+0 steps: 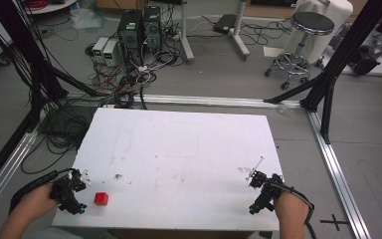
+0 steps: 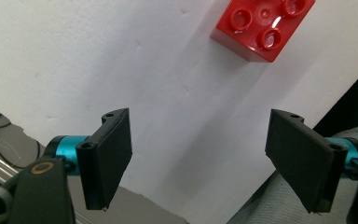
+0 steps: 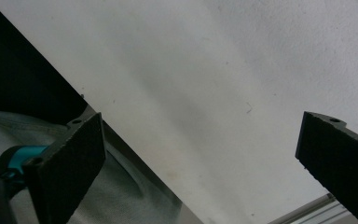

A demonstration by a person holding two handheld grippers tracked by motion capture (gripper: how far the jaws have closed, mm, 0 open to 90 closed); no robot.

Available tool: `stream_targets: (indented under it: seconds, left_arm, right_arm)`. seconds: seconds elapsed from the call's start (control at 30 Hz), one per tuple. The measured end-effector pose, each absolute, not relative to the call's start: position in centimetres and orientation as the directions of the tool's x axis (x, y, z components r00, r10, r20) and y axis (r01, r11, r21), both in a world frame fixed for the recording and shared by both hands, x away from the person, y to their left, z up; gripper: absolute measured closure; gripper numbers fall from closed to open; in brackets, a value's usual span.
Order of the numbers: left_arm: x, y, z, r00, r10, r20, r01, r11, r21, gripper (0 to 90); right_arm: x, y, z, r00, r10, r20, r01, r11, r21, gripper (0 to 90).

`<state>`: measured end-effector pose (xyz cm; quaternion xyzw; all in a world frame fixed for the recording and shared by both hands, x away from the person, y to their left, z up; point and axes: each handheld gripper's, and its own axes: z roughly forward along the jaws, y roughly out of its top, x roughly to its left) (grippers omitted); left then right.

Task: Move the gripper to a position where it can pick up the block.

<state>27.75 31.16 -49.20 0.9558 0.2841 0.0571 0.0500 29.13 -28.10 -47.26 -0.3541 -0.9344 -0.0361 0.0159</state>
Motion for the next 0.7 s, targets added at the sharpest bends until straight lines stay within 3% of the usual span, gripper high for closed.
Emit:
stream_targets:
  seconds: [0.7]
  left_arm:
    - [28.4, 30.3, -48.5, 0.873, 0.479, 0.091, 0.471, -0.877, 0.096, 23.1]
  right_arm:
    - [28.9, -28.1, -47.0, -0.750, 0.659, 0.058, 0.662, 0.746, 0.069, 0.9]
